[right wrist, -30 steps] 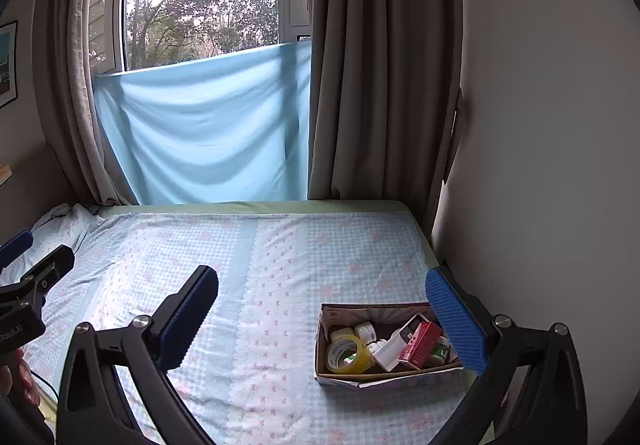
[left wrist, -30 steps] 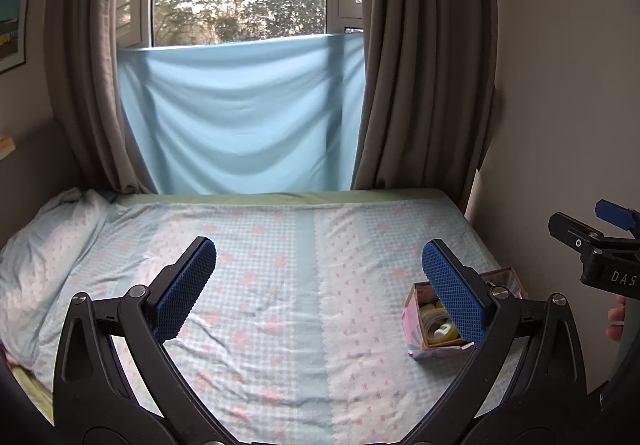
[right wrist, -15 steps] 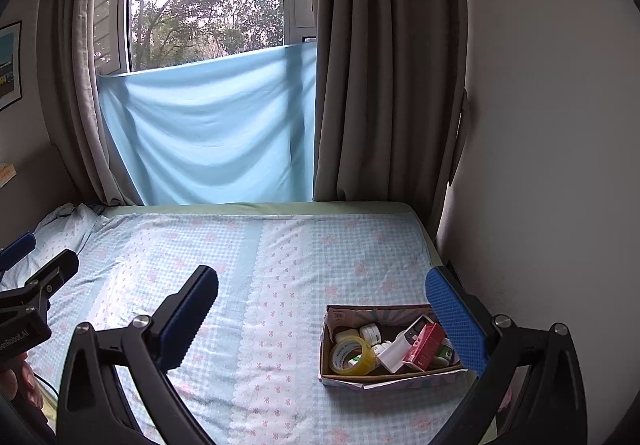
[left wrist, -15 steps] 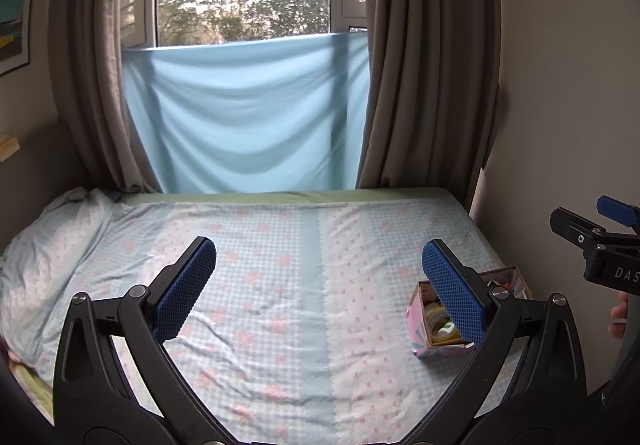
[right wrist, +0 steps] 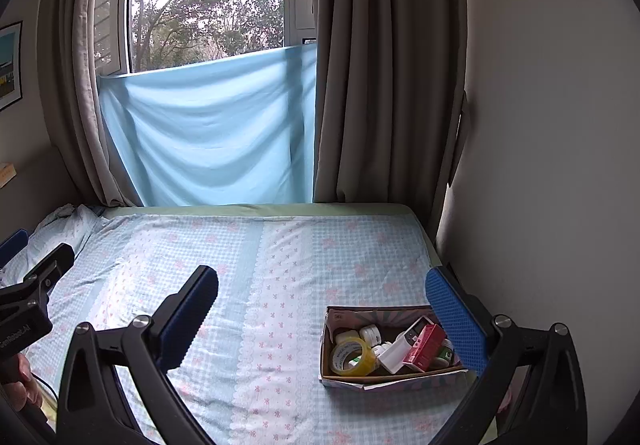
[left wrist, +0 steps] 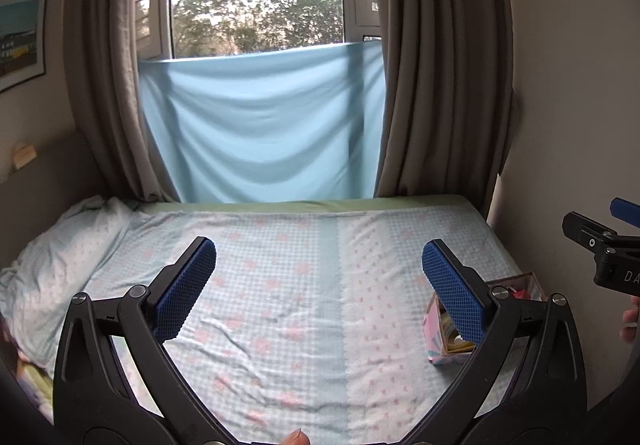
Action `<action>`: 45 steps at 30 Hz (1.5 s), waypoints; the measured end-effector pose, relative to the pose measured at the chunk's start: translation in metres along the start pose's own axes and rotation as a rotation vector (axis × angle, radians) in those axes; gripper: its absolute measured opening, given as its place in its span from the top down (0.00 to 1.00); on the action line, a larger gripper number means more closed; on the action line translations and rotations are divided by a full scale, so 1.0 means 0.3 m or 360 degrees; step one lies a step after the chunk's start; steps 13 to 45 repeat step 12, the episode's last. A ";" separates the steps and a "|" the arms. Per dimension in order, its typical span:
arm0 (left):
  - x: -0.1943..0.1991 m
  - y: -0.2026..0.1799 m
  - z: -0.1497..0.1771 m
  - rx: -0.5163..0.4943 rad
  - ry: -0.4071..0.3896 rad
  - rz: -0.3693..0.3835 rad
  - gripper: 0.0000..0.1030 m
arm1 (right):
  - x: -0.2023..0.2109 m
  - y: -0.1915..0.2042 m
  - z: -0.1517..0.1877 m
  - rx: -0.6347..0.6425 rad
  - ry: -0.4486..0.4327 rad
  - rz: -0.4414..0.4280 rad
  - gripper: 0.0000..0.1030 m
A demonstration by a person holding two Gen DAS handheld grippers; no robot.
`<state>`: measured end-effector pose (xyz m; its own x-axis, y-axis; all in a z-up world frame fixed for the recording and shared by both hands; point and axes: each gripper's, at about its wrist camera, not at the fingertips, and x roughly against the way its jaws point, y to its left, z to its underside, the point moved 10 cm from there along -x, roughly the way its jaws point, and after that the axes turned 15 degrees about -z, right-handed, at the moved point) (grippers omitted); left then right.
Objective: Organize rigid objects
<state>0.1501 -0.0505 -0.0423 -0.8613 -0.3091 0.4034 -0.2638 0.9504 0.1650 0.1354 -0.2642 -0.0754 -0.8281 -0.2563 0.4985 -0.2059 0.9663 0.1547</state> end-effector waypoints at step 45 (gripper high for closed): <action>0.017 -0.003 -0.013 0.0052 -0.0074 0.0029 0.00 | 0.000 0.004 -0.001 0.0000 -0.0001 0.0004 0.00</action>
